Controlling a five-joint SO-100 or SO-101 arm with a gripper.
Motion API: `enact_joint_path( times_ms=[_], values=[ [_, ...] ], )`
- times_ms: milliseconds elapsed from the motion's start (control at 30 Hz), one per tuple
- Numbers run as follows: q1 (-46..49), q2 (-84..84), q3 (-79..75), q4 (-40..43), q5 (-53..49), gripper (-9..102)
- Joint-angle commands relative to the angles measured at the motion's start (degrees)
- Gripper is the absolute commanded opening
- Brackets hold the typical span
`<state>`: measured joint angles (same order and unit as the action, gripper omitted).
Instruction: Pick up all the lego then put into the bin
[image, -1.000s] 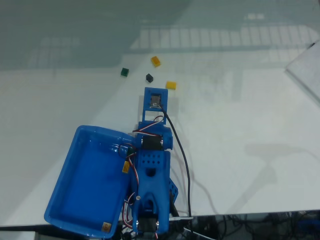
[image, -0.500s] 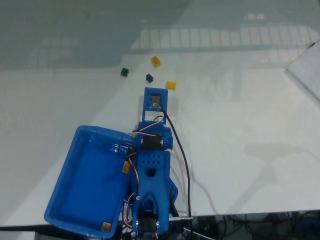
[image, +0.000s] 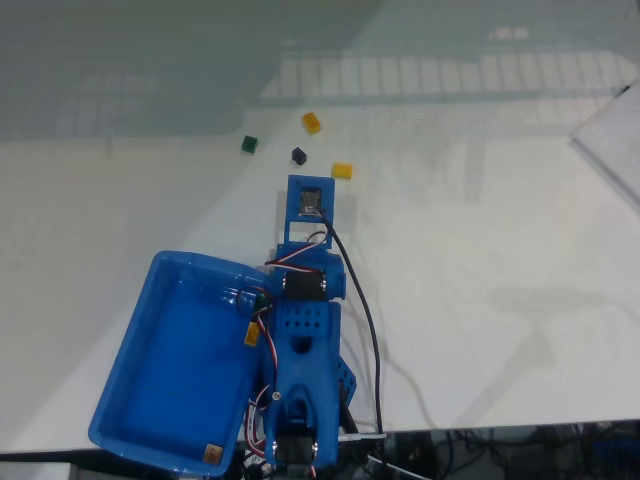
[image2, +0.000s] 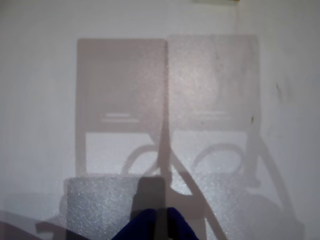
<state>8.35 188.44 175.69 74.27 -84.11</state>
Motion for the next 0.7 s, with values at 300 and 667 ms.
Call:
enact_joint_path(
  times_ms=[300, 667],
  values=[
    [-0.79, -0.44, 2.02, 0.26, -0.7, 0],
    [-1.14, 2.02, 2.02, -2.72, 2.2, 19]
  ],
)
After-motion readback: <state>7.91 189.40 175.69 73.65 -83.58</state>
